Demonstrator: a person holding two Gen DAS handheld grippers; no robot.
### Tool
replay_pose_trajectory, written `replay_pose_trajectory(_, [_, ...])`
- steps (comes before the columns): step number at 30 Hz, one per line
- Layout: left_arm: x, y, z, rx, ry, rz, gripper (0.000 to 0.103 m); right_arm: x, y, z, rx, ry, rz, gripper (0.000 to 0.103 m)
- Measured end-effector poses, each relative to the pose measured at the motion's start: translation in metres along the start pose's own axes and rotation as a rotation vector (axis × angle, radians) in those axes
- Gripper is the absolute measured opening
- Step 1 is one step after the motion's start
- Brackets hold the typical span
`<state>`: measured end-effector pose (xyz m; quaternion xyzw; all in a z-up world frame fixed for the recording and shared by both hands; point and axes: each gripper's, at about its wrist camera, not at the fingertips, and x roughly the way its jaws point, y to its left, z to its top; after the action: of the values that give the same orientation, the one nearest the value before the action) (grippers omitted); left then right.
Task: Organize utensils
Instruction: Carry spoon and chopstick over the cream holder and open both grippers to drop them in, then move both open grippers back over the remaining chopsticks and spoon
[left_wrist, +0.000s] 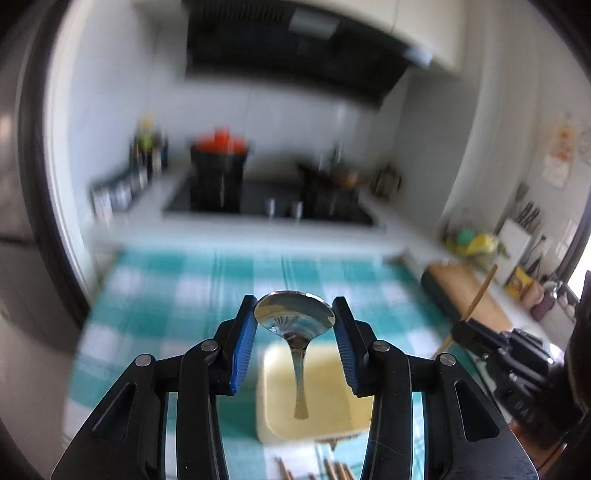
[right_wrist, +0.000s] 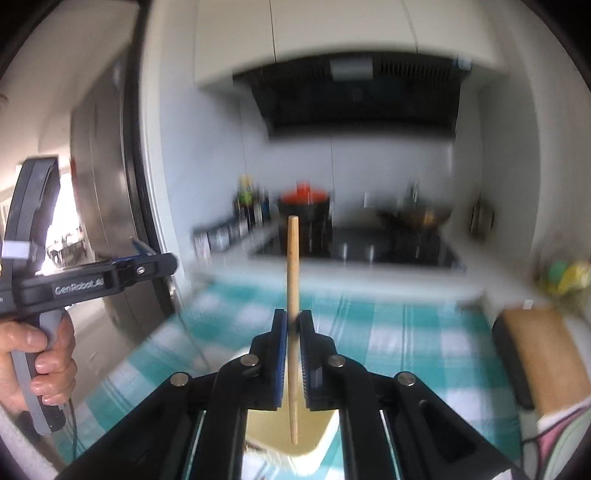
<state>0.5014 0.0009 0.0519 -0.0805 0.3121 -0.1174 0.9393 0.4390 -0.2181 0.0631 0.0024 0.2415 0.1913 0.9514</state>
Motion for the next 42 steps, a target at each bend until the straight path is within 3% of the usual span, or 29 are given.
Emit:
replay_pose_trajectory(4, [0.050,0.011,-0.030,-0.012,0.157,0.001,0.041,0.049,-0.014,-0.030,0.056,0.216,0.007,0.007])
replay_pose_trajectory(9, [0.067,0.014,-0.051,-0.017,0.240,0.010,0.043,0.077,-0.025,-0.053,0.075,0.314,0.011,0.009])
replay_pose_trajectory(11, [0.061,0.013,-0.053,-0.031,0.240,0.008,0.052,0.076,-0.028,-0.054,0.088,0.314,0.008,0.013])
replay_pose_trajectory(14, [0.033,0.015,-0.056,-0.023,0.206,-0.015,0.071,0.054,-0.031,-0.052,0.103,0.274,0.007,0.039])
replay_pose_trajectory(18, [-0.017,0.019,-0.077,0.039,0.186,0.008,0.091,0.011,-0.036,-0.055,0.092,0.255,0.007,0.044])
replay_pose_trajectory(20, [-0.040,0.023,-0.104,0.072,0.204,0.048,0.095,-0.014,-0.039,-0.066,0.078,0.263,-0.007,0.051])
replay_pose_trajectory(26, [-0.072,0.032,-0.211,0.082,0.287,0.193,0.097,-0.093,-0.037,-0.141,-0.009,0.298,-0.089,0.064])
replay_pose_trajectory(31, [-0.084,0.028,-0.279,0.059,0.304,0.282,0.097,-0.137,-0.024,-0.211,-0.055,0.288,-0.209,0.065])
replay_pose_trajectory(36, [-0.091,0.017,-0.302,0.060,0.284,0.316,0.097,-0.159,-0.012,-0.257,-0.044,0.268,-0.273,0.066])
replay_pose_trajectory(42, [-0.101,0.005,-0.306,0.073,0.243,0.316,0.097,-0.164,-0.007,-0.286,-0.009,0.278,-0.309,0.066])
